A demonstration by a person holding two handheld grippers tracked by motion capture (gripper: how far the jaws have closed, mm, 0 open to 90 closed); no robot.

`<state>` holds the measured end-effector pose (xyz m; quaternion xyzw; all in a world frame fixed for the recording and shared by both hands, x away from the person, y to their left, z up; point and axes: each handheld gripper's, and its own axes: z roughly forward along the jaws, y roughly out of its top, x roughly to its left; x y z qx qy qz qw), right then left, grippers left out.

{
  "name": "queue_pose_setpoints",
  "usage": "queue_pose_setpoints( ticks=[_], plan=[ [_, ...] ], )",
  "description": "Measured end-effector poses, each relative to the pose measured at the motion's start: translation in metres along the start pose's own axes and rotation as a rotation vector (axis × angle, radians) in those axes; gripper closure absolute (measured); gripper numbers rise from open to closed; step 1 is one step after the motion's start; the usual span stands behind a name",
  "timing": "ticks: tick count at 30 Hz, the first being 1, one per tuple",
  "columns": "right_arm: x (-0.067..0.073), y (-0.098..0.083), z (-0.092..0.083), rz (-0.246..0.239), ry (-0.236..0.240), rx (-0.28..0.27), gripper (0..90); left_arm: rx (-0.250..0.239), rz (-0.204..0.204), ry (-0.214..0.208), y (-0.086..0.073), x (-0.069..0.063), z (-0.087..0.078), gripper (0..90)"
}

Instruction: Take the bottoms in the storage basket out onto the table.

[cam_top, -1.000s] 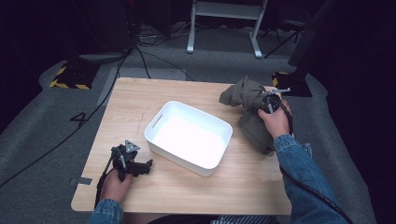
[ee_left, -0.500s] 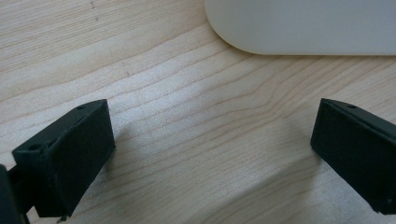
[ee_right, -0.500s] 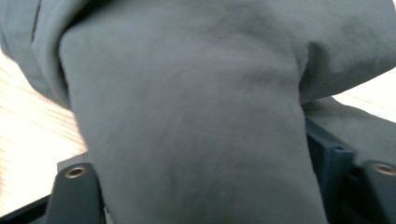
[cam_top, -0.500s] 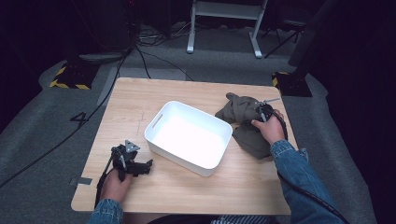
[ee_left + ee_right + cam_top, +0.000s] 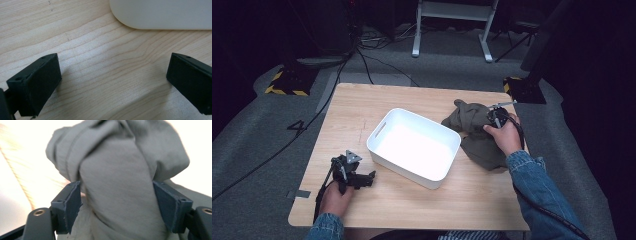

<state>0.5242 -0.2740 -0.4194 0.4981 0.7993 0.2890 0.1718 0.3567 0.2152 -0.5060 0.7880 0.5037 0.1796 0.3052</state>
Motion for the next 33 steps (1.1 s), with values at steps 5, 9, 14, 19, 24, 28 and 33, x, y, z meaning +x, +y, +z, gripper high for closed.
queue_pose_setpoints(
  ticks=[5, 9, 14, 19, 24, 28, 33],
  plan=[
    [0.002, 0.005, -0.015, -0.015, 0.014, -0.043, 26.6, 0.0, 0.0, 0.0, 0.0, 0.0, 0.0, 0.0],
    [0.006, 0.01, -0.034, -0.029, 0.035, -0.09, 27.1, 0.001, -0.003, 0.0, -0.001, 0.0, 0.0, 0.0],
    [0.012, 0.01, -0.054, -0.05, 0.065, -0.137, 27.1, 0.0, -0.004, 0.002, -0.001, 0.0, -0.001, 0.0],
    [0.019, 0.001, -0.076, -0.068, 0.114, -0.198, 28.5, 0.0, -0.005, 0.002, -0.002, 0.001, -0.001, 0.0],
    [0.023, -0.01, -0.09, -0.079, 0.144, -0.224, 28.9, 0.0, -0.004, 0.002, -0.002, 0.001, -0.001, 0.0],
    [0.027, -0.019, -0.094, -0.087, 0.164, -0.227, 28.8, 0.0, -0.005, 0.002, -0.002, 0.001, -0.001, 0.0],
    [0.034, -0.04, -0.094, -0.091, 0.217, -0.233, 29.5, 0.0, -0.005, 0.002, -0.002, 0.001, -0.001, 0.0]
  ],
)
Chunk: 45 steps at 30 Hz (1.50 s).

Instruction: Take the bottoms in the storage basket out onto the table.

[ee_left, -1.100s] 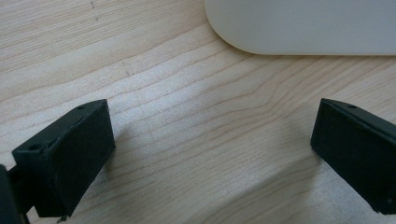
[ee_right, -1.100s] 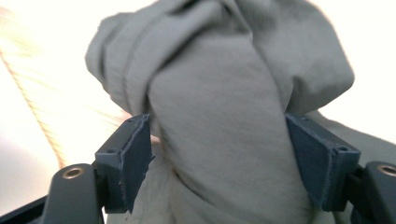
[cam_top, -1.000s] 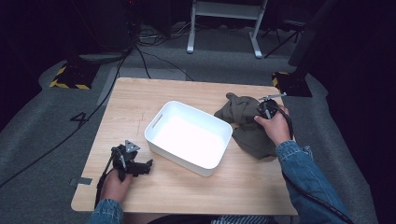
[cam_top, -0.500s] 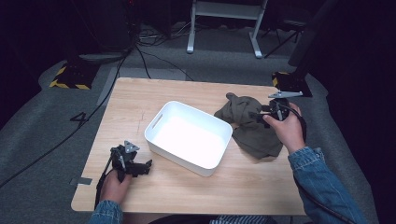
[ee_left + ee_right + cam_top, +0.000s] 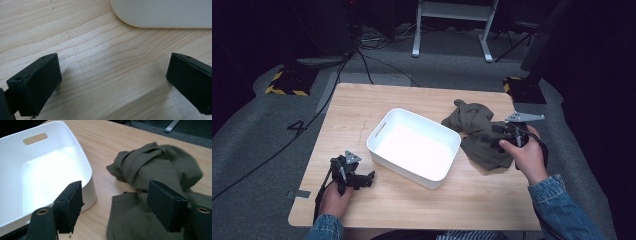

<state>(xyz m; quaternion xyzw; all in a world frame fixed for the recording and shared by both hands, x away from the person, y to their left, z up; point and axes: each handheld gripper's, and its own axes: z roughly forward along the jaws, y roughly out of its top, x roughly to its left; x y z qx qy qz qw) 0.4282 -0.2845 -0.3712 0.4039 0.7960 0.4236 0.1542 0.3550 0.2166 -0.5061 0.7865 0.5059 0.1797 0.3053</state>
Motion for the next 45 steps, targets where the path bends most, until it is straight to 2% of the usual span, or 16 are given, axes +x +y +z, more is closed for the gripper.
queue_pose_setpoints(
  ticks=[1, 3, 6, 12, 15, 22, 23, 27, 34, 38, 39, 43, 45],
  plan=[
    [0.003, -0.009, 0.001, 0.003, 0.02, -0.002, 29.7, 0.0, 0.0, 0.0, 0.0, 0.0, 0.0, 0.0],
    [0.004, -0.013, 0.001, 0.004, 0.028, -0.003, 29.6, 0.0, 0.0, 0.0, 0.0, 0.0, 0.0, 0.0],
    [0.009, -0.032, 0.003, 0.004, 0.061, 0.003, 29.7, 0.0, 0.0, 0.0, 0.0, 0.0, 0.0, 0.0],
    [0.014, -0.052, 0.008, -0.016, 0.091, 0.011, 30.0, 0.001, 0.001, -0.001, 0.0, 0.0, 0.0, 0.0],
    [0.017, -0.067, 0.013, -0.035, 0.114, 0.02, 30.0, 0.001, 0.001, -0.003, 0.001, 0.0, 0.001, 0.0],
    [0.024, -0.086, 0.02, -0.07, 0.142, 0.047, 29.9, 0.002, -0.001, -0.003, 0.001, 0.0, 0.001, 0.0],
    [0.027, -0.092, 0.023, -0.092, 0.151, 0.059, 29.9, 0.002, 0.0, -0.003, 0.001, 0.0, 0.001, 0.0],
    [0.034, -0.102, 0.029, -0.121, 0.173, 0.085, 29.5, 0.0, 0.0, -0.002, 0.001, 0.0, 0.001, 0.0],
    [0.046, -0.118, 0.042, -0.18, 0.191, 0.134, 29.1, 0.0, 0.0, -0.002, 0.001, 0.0, 0.001, 0.0],
    [0.05, -0.125, 0.047, -0.206, 0.192, 0.143, 29.1, 0.0, 0.0, -0.002, 0.001, 0.0, 0.001, 0.0],
    [0.054, -0.129, 0.05, -0.236, 0.184, 0.15, 28.6, 0.0, 0.0, -0.002, 0.001, 0.0, 0.001, 0.0],
    [0.058, -0.132, 0.051, -0.274, 0.175, 0.137, 27.4, 0.001, 0.0, -0.002, 0.001, 0.0, 0.001, 0.0],
    [0.061, -0.133, 0.052, -0.276, 0.178, 0.13, 21.3, 0.001, 0.0, -0.002, 0.001, 0.0, 0.001, 0.0]
  ],
)
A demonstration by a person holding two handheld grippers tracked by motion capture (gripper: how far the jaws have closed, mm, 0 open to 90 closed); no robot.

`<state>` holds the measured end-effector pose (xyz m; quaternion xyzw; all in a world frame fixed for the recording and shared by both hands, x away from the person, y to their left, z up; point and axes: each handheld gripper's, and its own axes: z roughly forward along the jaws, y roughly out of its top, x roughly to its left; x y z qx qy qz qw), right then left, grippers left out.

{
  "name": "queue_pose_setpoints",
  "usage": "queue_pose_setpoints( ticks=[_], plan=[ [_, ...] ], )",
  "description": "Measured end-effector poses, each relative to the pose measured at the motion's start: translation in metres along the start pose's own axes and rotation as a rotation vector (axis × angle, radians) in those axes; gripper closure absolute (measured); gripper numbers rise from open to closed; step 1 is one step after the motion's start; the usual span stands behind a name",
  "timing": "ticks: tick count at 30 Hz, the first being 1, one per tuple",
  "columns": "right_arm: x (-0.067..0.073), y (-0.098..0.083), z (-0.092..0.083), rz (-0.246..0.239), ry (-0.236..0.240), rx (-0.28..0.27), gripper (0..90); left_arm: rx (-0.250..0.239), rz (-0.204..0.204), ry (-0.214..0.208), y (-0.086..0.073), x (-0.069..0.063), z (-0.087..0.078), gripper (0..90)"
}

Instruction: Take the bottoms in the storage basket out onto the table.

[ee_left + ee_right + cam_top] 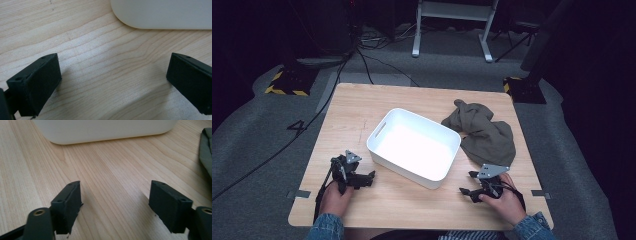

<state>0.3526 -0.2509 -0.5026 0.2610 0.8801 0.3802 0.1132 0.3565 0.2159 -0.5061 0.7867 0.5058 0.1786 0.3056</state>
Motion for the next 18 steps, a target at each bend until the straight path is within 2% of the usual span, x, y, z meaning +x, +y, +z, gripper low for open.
queue_pose_setpoints(
  ticks=[3, 4, 6, 10, 18],
  plan=[
    [0.0015, -0.0012, 0.0024, -0.001, -0.005, -0.011, 14.5, 0.0, -0.001, 0.0, 0.0001, -0.0001, 0.0001, 0.0],
    [0.0023, 0.0, 0.0042, -0.01, 0.002, 0.0, 10.1, 0.0, 0.001, 0.0, 0.0001, 0.0, 0.0001, 0.0],
    [0.0024, 0.0002, 0.0047, -0.014, 0.008, 0.002, 8.8, 0.0, 0.0, 0.0, 0.0001, 0.0, 0.0001, 0.0],
    [0.0038, 0.0013, 0.0073, -0.035, 0.026, 0.024, 0.1, 0.0, 0.0, 0.0, 0.0001, 0.0, 0.0001, 0.0],
    [0.0036, 0.0016, 0.0078, -0.033, 0.026, 0.027, 0.0, 0.0, 0.001, 0.001, 0.0002, 0.0001, 0.0002, 0.0]
  ],
)
